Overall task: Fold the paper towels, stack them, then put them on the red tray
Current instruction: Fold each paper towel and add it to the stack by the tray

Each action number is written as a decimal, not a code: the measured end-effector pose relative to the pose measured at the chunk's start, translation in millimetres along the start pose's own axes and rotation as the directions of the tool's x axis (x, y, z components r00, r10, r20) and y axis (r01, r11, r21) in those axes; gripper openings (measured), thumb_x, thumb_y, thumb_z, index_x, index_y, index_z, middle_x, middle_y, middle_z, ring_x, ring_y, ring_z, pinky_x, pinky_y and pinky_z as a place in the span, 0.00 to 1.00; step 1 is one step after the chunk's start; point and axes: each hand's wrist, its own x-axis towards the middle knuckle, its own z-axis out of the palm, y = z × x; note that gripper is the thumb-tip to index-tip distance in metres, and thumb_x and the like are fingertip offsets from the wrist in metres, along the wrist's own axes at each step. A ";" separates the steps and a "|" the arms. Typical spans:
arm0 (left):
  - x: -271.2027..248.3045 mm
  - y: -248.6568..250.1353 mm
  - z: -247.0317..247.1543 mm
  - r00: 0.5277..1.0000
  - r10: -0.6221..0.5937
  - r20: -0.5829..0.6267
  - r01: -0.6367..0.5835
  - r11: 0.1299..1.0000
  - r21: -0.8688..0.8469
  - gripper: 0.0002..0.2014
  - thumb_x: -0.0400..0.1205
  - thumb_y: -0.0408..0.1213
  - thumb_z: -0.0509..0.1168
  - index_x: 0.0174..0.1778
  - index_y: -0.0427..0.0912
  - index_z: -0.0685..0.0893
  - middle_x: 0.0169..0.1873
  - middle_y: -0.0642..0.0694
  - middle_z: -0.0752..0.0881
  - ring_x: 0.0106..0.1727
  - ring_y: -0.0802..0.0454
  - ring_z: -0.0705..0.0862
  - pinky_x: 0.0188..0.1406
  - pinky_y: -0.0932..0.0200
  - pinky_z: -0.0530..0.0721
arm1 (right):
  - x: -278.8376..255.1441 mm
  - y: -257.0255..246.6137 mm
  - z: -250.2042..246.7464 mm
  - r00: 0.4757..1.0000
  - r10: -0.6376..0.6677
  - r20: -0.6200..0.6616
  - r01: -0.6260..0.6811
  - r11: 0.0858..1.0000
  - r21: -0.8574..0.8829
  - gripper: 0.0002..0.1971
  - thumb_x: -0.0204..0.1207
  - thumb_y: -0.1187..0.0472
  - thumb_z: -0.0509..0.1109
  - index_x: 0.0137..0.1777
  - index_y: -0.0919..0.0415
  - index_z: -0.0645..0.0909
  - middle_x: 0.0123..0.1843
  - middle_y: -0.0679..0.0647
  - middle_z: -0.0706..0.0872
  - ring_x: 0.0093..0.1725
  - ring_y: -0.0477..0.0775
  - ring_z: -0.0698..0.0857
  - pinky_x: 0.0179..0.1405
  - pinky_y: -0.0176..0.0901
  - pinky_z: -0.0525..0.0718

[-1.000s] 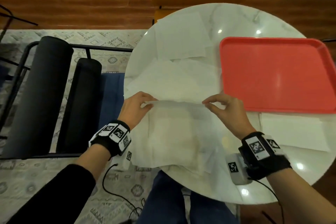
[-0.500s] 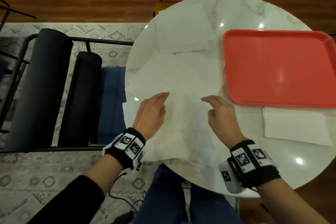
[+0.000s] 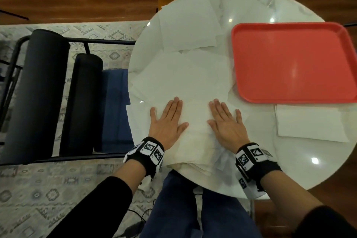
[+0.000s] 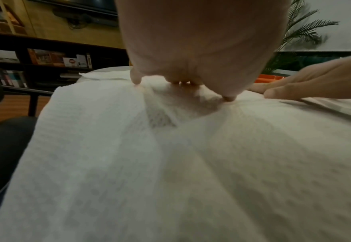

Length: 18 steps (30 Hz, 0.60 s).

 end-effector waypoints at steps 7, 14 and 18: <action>16.6 11.9 -37.9 0.983 -0.126 -0.131 0.113 0.989 -0.099 0.23 0.77 0.50 0.62 0.69 0.50 0.75 0.59 0.48 0.80 0.60 0.46 0.76 0.59 0.47 0.62 | -2.4 -5.0 -7.7 1.000 -0.020 -0.024 0.020 1.000 -0.009 0.31 0.87 0.51 0.48 0.84 0.53 0.37 0.86 0.49 0.40 0.85 0.50 0.42 0.78 0.69 0.37; 12.1 47.1 -90.9 0.997 0.036 -0.073 -0.063 0.910 -0.409 0.03 0.79 0.44 0.66 0.45 0.57 0.84 0.45 0.56 0.84 0.51 0.55 0.83 0.63 0.47 0.71 | -14.4 15.7 -69.8 0.992 0.002 -0.127 0.038 0.950 0.311 0.32 0.75 0.54 0.70 0.78 0.48 0.65 0.83 0.57 0.60 0.83 0.58 0.56 0.78 0.72 0.50; -6.8 80.3 -123.4 0.989 0.119 -0.087 -0.146 0.708 -0.691 0.06 0.79 0.38 0.68 0.45 0.55 0.87 0.45 0.57 0.88 0.46 0.59 0.85 0.49 0.64 0.81 | -35.2 72.6 -99.4 0.992 0.037 -0.124 0.055 0.745 0.665 0.06 0.72 0.57 0.75 0.46 0.55 0.84 0.48 0.60 0.88 0.51 0.52 0.84 0.52 0.45 0.75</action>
